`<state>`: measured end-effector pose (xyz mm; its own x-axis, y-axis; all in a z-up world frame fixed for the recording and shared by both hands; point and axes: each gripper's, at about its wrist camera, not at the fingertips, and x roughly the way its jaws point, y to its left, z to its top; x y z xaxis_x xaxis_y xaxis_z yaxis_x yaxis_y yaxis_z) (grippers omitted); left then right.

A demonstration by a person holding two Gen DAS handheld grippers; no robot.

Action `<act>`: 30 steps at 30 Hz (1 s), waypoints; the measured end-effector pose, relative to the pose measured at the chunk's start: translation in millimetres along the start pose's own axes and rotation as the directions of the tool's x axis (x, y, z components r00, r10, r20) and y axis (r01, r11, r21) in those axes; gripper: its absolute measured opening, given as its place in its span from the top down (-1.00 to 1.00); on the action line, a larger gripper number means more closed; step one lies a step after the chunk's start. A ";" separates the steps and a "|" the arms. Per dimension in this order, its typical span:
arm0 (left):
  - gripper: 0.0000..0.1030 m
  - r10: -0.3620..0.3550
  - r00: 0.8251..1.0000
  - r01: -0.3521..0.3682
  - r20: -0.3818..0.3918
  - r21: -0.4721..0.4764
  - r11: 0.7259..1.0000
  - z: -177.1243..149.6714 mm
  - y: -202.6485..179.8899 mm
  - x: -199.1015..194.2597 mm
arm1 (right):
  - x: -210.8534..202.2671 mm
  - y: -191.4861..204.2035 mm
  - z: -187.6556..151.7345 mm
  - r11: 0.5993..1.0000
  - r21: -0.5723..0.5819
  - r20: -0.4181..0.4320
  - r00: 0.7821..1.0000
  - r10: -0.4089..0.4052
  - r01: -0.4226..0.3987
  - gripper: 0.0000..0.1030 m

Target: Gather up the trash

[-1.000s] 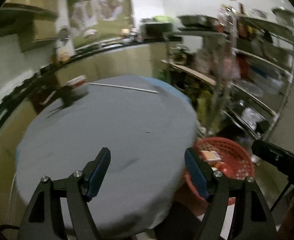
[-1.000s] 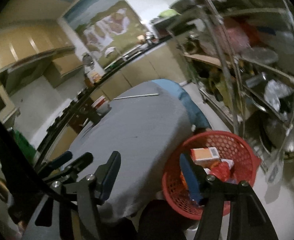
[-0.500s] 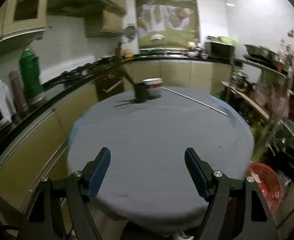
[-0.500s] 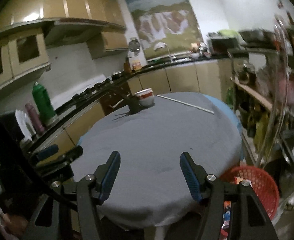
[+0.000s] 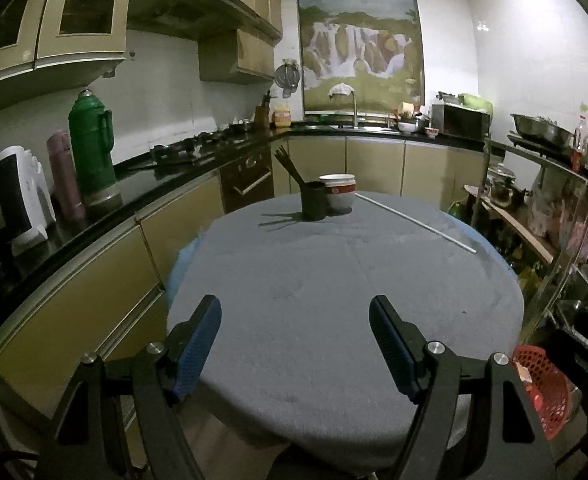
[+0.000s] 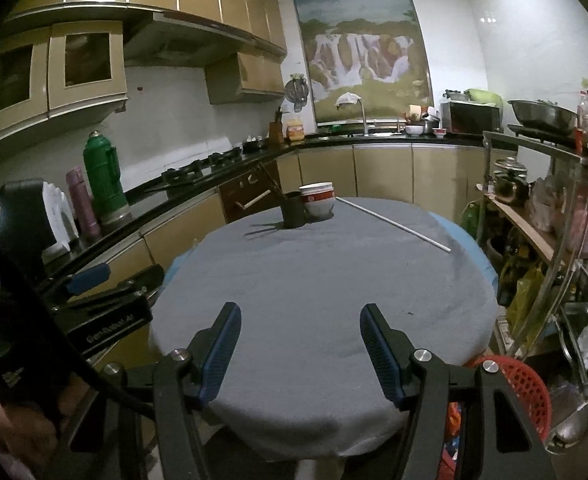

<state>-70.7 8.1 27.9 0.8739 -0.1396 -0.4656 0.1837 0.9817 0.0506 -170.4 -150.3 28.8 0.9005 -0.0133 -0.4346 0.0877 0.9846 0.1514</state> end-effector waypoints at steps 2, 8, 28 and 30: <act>-0.49 0.000 1.000 0.000 0.005 -0.001 1.000 0.3 0.4 -2.1 | -0.5 1.2 0.0 1.000 -0.008 0.001 1.000 -0.003 0.003 -0.27; -0.49 0.001 1.000 -0.001 0.007 -0.001 1.000 2.8 -0.2 -4.4 | 0.3 0.6 0.2 1.000 -0.005 0.000 1.000 0.002 -0.002 -0.28; -0.49 0.009 1.000 -0.009 0.008 -0.021 1.000 5.5 5.0 -10.1 | 0.0 -3.3 -0.3 1.000 -0.005 -0.007 1.000 0.010 -0.010 -0.27; -0.49 0.009 1.000 -0.008 0.009 -0.020 1.000 5.7 5.5 -9.7 | 0.5 -3.8 0.4 1.000 -0.006 -0.006 1.000 0.009 -0.009 -0.27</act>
<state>-75.6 14.1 37.7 0.8796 -0.1323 -0.4568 0.1672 0.9852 0.0366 -170.2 -154.2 28.3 0.8989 -0.0031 -0.4382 0.0766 0.9857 0.1502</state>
